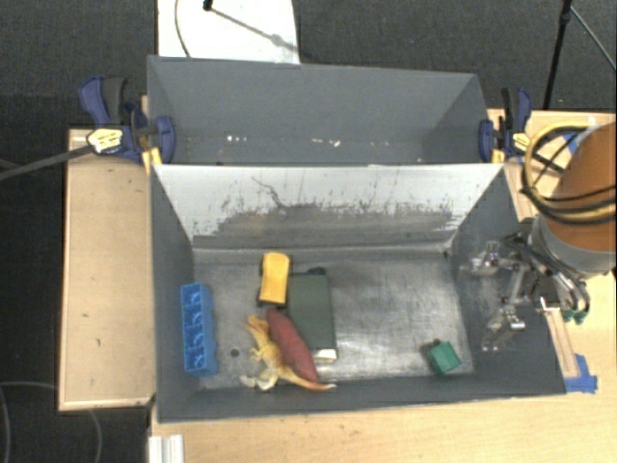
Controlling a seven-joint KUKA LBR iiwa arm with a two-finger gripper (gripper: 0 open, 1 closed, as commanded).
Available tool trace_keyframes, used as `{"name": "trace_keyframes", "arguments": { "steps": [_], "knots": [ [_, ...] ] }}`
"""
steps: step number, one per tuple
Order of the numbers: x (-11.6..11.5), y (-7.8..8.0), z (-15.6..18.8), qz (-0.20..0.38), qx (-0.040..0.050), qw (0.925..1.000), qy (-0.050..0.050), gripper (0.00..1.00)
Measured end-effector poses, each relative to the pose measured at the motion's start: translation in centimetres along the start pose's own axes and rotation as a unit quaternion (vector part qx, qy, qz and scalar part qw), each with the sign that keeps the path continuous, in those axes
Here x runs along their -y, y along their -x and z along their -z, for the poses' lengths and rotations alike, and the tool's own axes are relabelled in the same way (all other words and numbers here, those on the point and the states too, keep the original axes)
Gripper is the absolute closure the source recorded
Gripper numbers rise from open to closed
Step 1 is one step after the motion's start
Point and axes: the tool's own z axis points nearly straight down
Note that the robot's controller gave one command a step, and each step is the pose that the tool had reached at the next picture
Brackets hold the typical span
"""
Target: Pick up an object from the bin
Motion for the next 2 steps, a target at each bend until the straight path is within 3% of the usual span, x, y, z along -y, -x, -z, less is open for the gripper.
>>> {"name": "trace_keyframes", "arguments": {
  "steps": [1,2],
  "knots": [
    [0.0,0.2,0.4,0.002,0.0041,1.0,-0.001,0.0],
    [-1.7,1.4,-4.8,0.025,0.0078,0.9997,-0.002,0.0]
  ]
}}
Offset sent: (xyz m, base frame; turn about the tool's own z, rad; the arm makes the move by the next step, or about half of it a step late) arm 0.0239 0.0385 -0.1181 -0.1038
